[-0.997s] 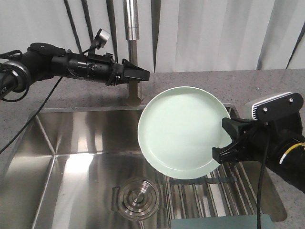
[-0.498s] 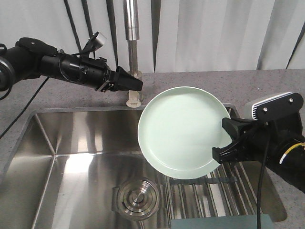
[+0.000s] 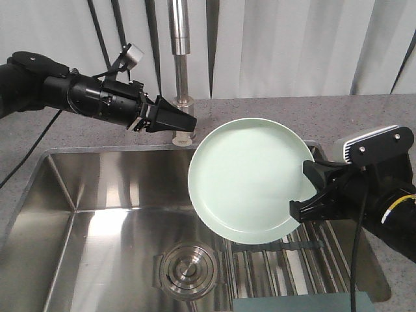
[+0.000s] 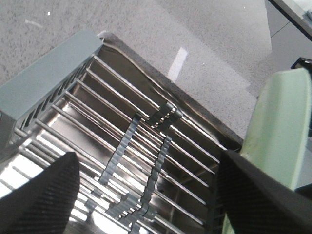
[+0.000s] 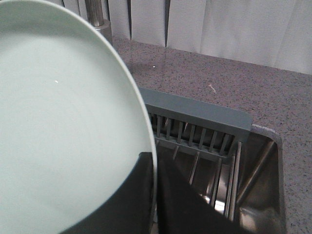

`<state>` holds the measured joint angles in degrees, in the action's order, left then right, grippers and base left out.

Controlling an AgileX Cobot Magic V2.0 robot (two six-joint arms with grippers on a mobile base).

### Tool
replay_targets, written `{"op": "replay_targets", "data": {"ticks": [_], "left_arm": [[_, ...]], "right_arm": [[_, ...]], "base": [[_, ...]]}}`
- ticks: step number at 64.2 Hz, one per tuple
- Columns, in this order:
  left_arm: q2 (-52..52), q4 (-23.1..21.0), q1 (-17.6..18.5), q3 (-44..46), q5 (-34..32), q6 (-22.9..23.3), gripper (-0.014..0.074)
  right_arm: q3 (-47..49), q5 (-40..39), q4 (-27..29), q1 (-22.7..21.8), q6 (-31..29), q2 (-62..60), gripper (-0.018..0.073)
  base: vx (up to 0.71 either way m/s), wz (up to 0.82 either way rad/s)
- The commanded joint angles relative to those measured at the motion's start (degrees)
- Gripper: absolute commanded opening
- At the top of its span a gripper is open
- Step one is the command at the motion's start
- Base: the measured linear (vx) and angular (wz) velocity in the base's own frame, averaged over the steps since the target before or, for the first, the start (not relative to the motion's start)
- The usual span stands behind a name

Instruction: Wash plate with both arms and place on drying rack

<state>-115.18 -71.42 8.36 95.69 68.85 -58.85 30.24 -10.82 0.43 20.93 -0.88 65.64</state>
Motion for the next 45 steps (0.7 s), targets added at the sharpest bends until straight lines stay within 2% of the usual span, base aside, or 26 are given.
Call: {"op": "replay_targets", "data": {"ticks": [1, 8, 15, 27, 36, 45], "left_arm": [[5.23, -3.55, -0.67, 1.21, 2.89, -0.40, 0.0552], [7.37, -1.74, -2.40, 1.06, 2.89, 0.78, 0.0552], [10.81, -2.37, -4.92, -2.15, 2.89, 0.13, 0.0552], [17.38, -2.61, -11.05, -12.18, 2.89, -3.09, 0.0552], [22.43, -4.99, -15.54, -20.52, 2.89, -6.00, 0.0552], [27.87, -7.06, -18.83, -29.23, 2.89, -10.95, 0.0552]], "right_arm": [[1.61, -4.68, -0.43, -0.15, -0.14, -1.30, -0.0005], [1.61, -4.68, -0.43, -0.15, -0.14, -1.30, -0.0005], [1.61, -4.68, -0.43, -0.15, -0.14, -1.30, -0.0005], [1.61, -4.68, -0.43, -0.15, -0.14, -1.30, -0.0005], [1.61, -4.68, -0.43, -0.15, -0.14, -1.30, -0.0005], [1.61, -4.68, -0.43, -0.15, -0.14, -1.30, -0.0005]], "base": [[0.00, 0.00], [0.00, 0.00], [0.00, 0.00], [0.00, 0.00], [0.00, 0.00], [0.00, 0.00]]}}
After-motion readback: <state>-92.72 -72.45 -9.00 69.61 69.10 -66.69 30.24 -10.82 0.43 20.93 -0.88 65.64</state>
